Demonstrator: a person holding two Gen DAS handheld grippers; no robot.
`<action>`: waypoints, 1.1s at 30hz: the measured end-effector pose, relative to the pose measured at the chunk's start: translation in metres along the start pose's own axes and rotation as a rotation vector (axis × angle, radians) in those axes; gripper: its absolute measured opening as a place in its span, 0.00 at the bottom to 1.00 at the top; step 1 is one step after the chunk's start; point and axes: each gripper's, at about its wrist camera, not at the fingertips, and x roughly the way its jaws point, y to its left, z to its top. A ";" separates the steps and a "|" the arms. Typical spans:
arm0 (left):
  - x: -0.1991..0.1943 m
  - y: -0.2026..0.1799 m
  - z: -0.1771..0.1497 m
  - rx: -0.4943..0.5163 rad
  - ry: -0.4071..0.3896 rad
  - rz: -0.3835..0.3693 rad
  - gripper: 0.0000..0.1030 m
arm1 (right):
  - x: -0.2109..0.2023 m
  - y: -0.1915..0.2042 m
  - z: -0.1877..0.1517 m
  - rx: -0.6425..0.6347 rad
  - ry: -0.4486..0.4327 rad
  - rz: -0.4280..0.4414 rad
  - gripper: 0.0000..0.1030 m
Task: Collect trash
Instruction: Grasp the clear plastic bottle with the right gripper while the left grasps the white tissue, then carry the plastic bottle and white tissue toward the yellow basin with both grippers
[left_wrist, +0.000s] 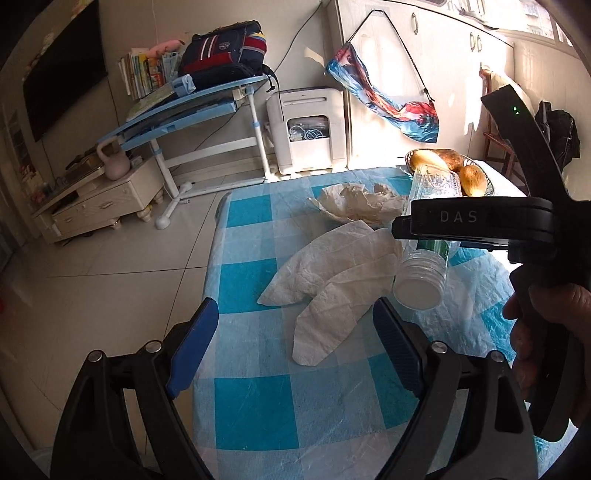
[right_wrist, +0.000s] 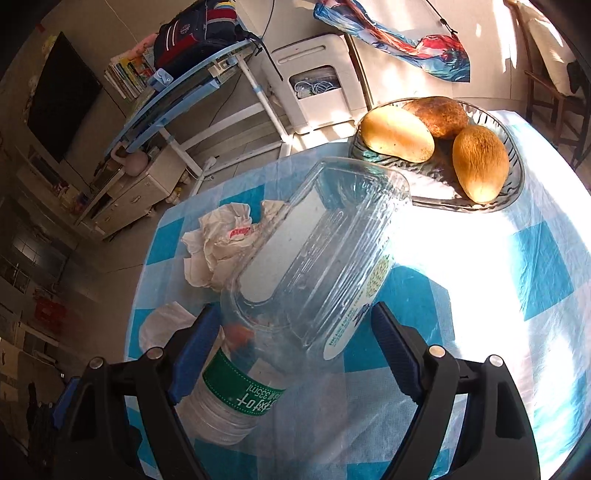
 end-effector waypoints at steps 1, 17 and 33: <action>0.007 -0.002 0.003 0.015 -0.001 -0.014 0.80 | -0.001 -0.002 0.000 -0.013 0.002 0.008 0.78; 0.041 -0.033 -0.008 0.000 0.159 -0.143 0.17 | -0.058 -0.048 -0.054 -0.173 0.055 0.112 0.63; -0.079 -0.045 -0.094 -0.204 0.153 -0.190 0.14 | -0.140 -0.090 -0.140 -0.171 0.053 0.136 0.63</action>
